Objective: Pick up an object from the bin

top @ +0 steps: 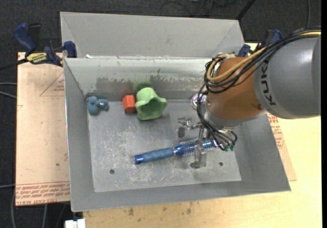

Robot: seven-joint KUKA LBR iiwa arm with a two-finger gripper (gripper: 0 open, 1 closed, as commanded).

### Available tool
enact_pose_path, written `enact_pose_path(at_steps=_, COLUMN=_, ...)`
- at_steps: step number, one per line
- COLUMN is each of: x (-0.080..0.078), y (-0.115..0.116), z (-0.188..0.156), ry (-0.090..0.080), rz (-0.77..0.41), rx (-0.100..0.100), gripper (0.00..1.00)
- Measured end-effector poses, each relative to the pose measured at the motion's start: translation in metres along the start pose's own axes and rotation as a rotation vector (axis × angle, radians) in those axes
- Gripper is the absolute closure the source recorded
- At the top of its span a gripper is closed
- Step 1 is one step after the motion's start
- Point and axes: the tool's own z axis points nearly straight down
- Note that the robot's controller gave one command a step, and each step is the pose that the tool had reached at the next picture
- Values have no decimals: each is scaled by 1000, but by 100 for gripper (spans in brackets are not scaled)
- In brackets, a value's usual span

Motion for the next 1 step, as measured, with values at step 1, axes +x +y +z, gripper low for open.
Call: enact_pose_path(at_steps=1, x=3, y=8, z=-16, ry=1, rz=-32, rx=1, gripper=0)
